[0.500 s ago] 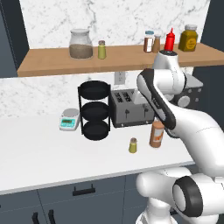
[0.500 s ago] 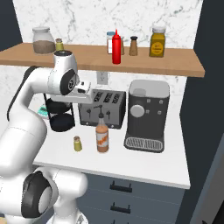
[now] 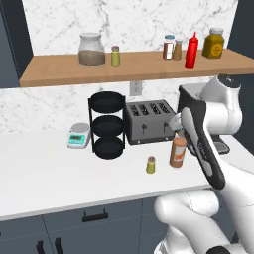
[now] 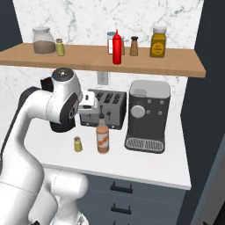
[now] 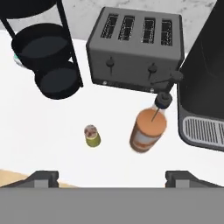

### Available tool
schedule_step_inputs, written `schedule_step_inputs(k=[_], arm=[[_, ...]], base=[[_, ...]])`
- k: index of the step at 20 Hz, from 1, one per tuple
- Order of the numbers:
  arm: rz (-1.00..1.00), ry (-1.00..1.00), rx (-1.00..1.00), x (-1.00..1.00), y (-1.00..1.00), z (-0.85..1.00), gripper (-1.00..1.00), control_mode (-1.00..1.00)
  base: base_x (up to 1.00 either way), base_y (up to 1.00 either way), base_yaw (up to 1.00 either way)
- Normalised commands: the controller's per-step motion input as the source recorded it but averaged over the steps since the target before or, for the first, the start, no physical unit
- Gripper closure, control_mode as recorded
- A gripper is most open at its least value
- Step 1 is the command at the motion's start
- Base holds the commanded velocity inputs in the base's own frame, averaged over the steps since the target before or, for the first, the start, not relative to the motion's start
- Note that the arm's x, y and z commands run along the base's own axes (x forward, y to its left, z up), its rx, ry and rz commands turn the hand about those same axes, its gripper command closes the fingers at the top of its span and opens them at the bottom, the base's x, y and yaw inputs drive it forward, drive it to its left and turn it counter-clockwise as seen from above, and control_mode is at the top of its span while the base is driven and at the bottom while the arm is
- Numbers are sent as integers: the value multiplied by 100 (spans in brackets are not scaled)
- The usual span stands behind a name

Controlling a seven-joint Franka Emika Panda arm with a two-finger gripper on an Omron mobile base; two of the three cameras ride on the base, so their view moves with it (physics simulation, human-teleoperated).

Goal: Put the shaker and condiment bottle from the counter next to their counterparts in the cabinet.

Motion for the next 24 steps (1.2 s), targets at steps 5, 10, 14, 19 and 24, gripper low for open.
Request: schedule_step_inputs(k=[5,10,14,19,24], arm=[[16,-45,0,-73,-10,-19,-100,-100],[0,-18,1,-21,-4,-25,-100,-100],[0,-38,0,-79,-29,-30,-100,-100],[0,-46,0,-100,-11,-27,-100,-100],[0,-42,0,-77,0,-11,-100,-100]], base=[[0,0,0],[0,0,0],[0,0,0],[0,0,0],[0,0,0]])
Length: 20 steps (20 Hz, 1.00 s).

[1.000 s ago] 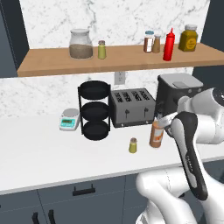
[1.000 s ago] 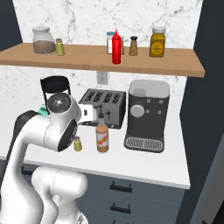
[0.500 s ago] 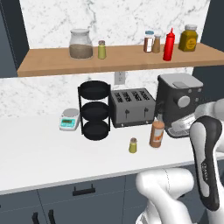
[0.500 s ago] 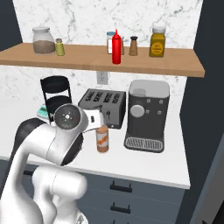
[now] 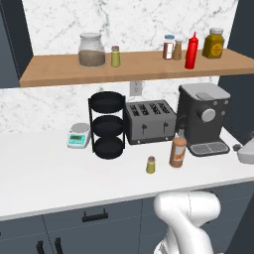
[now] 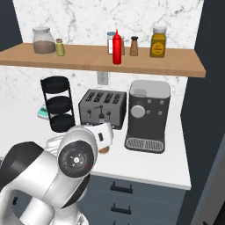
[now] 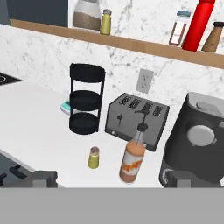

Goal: Put the shaker and condiment bottle from the counter next to their counterparts in the cabinet.

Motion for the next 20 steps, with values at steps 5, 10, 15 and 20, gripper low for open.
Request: schedule_step_inputs(k=[5,10,15,20], arm=[[0,-12,0,-10,5,-8,-100,-100],[0,2,0,20,41,-61,-100,-100],[-3,0,0,29,20,-57,-100,-100],[-8,-7,-4,42,10,-47,-100,-100]], base=[[0,0,0],[0,0,0],[0,0,0],[0,0,0]])
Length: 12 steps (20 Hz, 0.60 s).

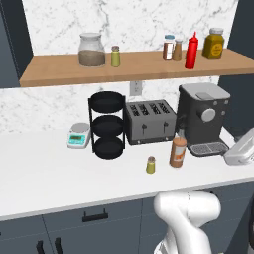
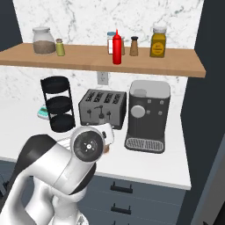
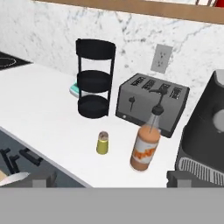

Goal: Put the shaker and condiment bottle from the counter next to their counterparts in the cabinet.

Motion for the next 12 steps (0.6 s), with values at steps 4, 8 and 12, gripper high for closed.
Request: schedule_step_inputs(k=[4,8,12], arm=[[-8,-5,0,51,12,-47,-100,-100],[-2,0,0,18,1,-18,-100,-100],[0,0,0,0,0,-21,-100,-100]], base=[[0,0,0],[0,0,0],[0,0,0]])
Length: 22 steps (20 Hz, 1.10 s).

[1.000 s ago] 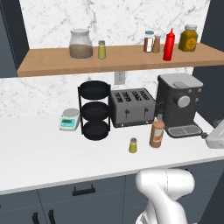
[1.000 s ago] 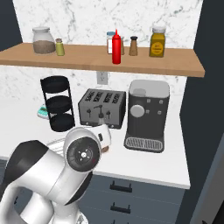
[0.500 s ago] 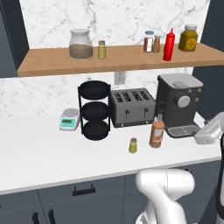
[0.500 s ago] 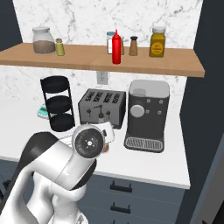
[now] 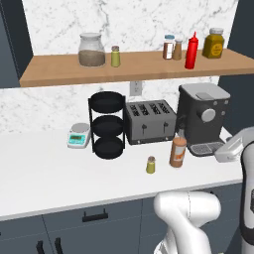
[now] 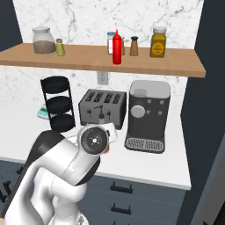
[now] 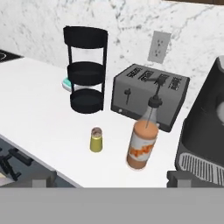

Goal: Put the shaker and condiment bottle from the counter next to their counterparts in the cabinet.

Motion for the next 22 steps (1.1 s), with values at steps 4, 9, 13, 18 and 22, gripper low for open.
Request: schedule_step_inputs(k=[4,9,13,18,22], arm=[[-1,-1,0,1,0,-21,-100,-100],[-2,0,0,4,0,-20,-100,-100],[-5,0,0,9,0,-3,-100,-100],[-9,0,3,45,0,-1,-100,-100],[-6,0,2,50,0,-13,-100,-100]], base=[[0,0,0],[0,0,0],[0,0,0],[0,0,0],[0,0,0]])
